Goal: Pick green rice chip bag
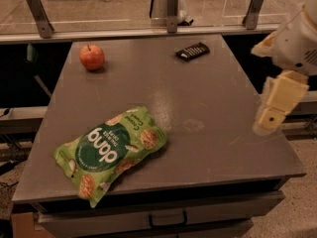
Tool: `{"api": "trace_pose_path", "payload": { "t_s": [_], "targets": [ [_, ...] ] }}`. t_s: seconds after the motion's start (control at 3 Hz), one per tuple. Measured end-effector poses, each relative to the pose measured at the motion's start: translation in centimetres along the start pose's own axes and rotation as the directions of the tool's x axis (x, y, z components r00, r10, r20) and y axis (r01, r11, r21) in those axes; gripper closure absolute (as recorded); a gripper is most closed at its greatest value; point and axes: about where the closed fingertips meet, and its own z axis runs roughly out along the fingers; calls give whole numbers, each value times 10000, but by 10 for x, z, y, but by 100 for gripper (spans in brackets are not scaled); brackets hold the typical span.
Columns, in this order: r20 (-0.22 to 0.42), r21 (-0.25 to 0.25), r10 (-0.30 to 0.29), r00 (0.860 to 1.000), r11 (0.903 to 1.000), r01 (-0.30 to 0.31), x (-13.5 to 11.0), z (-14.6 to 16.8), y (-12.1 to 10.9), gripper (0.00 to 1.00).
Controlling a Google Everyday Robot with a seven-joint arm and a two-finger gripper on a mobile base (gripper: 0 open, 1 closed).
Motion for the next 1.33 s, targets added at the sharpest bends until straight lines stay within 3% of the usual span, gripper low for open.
{"api": "trace_pose_path", "payload": {
  "t_s": [0.33, 0.67, 1.0, 1.33],
  "targets": [
    [1301, -901, -577, 9898, 9935, 698, -59, 41, 10, 0],
    [2427, -1865, -752, 9672, 9748, 1226, -115, 80, 26, 0],
    [3064, -2630, -523, 9505, 9550, 1373, -152, 106, 46, 0],
    [3328, -3046, -169, 9428, 9443, 1244, -171, 127, 60, 0]
  ]
}}
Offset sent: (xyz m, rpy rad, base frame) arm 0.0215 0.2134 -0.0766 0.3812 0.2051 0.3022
